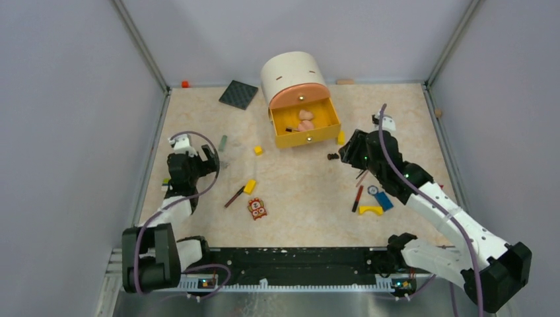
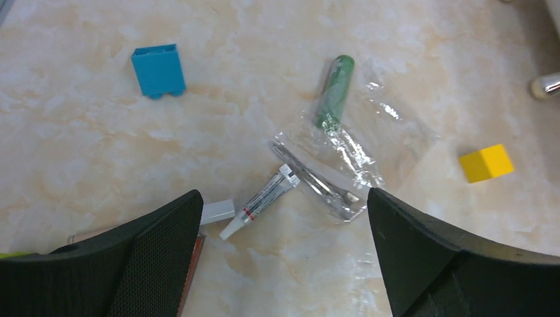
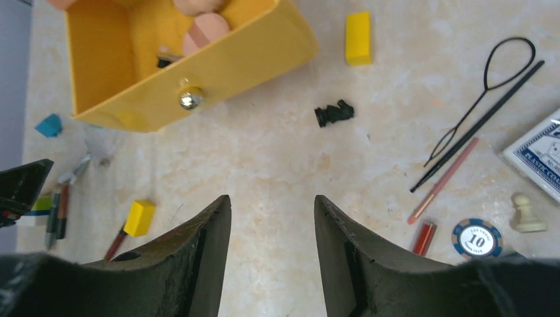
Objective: Organize the makeup
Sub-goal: Place the makeup brush in the drawer.
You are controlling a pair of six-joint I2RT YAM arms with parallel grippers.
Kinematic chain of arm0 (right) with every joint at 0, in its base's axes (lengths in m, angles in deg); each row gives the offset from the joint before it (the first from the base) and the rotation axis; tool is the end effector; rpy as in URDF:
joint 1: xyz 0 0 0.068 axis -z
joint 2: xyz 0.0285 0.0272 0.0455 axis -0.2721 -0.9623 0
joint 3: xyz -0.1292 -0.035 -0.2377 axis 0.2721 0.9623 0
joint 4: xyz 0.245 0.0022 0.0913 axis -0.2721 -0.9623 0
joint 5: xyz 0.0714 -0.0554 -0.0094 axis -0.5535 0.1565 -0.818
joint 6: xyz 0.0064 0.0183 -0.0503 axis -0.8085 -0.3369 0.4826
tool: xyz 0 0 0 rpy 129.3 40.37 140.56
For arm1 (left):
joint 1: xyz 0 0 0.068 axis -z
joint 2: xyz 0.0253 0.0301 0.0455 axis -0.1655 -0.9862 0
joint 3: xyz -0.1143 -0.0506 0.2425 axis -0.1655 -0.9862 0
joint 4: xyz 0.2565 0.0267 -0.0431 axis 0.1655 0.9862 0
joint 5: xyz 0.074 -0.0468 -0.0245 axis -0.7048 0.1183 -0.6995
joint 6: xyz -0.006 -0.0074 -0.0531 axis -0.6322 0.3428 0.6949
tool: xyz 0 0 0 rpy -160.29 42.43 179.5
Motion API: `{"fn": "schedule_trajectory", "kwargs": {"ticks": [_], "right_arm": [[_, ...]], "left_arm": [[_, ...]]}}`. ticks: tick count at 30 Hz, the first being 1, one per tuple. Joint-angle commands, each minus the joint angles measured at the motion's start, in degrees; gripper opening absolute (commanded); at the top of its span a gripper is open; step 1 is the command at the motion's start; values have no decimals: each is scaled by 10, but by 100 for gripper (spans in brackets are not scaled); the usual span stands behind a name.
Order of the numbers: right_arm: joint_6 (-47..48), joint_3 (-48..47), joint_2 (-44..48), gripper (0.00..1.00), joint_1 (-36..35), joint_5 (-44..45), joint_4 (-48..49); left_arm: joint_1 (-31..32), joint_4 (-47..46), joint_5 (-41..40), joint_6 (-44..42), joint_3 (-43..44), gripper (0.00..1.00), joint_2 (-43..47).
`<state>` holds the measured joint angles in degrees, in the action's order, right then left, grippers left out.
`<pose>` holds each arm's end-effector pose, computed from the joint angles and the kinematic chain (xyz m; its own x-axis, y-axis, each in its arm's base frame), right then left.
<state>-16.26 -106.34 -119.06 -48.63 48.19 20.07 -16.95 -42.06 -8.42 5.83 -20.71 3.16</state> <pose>0.1843 0.1078 0.3162 -0.5103 0.3718 -0.7755 -0.0210 0.8961 0.4434 0.2270 0.0264 0.1945 -0.3380 -0.2643 -0.9032 -0.1239 0.9639 -0.2357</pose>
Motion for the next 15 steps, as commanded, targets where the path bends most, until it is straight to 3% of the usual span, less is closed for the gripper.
{"fn": "schedule_trajectory", "kwargs": {"ticks": [1,4,7,13,15], "right_arm": [[-10,-3,-33,50,7,14,-62],[-21,9,-46,51,28,21,-80],[-27,35,-47,52,67,-8,-72],[-22,65,-50,52,145,-66,-50],[-16,63,-52,52,150,-60,-49]], "left_arm": [[0,-262,-10,-65,-67,99,-54],[0,-335,-4,-70,-87,99,-109],[0,-408,73,-91,-78,99,-176],[1,-480,117,-107,-69,99,-240],[9,-448,128,-121,-51,99,-246]]}}
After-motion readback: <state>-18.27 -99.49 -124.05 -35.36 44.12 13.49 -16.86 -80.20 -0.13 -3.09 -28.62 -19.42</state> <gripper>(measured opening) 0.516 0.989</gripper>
